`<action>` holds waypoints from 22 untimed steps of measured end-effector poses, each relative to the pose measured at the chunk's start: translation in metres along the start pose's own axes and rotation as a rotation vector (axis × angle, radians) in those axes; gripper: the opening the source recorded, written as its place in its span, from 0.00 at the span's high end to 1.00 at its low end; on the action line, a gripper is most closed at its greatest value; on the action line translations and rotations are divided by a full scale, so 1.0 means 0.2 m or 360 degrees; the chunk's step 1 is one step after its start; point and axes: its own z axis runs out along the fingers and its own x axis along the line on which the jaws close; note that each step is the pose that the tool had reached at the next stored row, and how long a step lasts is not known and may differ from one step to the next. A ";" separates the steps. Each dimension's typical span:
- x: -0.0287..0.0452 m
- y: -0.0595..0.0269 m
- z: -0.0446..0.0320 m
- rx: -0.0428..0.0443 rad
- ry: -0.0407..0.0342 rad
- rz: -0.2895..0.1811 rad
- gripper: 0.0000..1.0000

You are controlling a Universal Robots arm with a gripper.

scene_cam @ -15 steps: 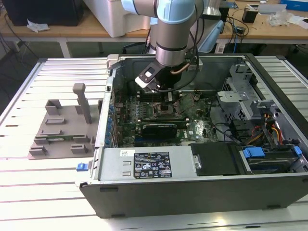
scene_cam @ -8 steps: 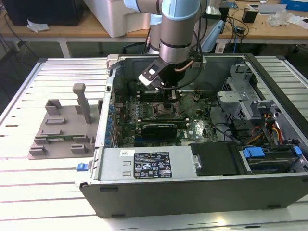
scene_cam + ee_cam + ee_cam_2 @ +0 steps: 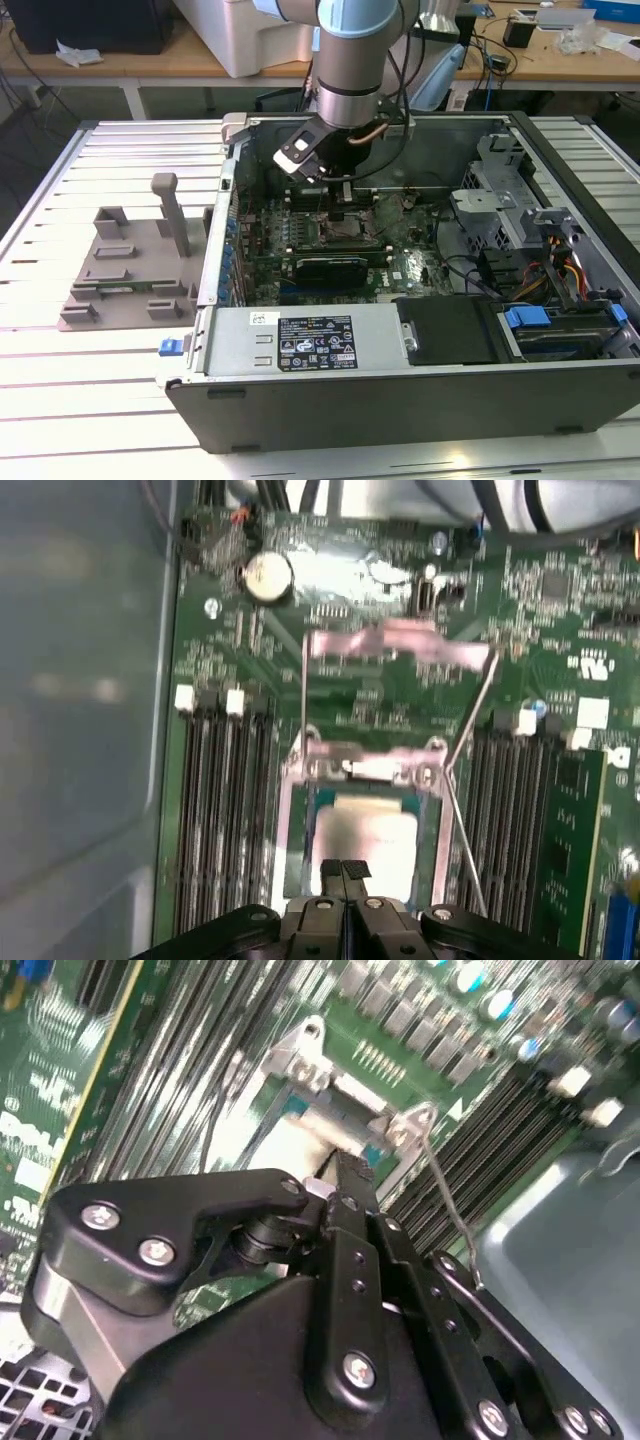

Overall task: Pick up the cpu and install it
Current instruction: 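Place the cpu into insertion slot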

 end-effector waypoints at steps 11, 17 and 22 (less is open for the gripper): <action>0.010 -0.121 0.000 -0.0015 -0.0001 0.0000 0.89; 0.006 -0.063 -0.015 -0.0003 0.0000 0.0000 0.89; -0.002 0.044 -0.091 0.0033 0.0003 0.0001 0.89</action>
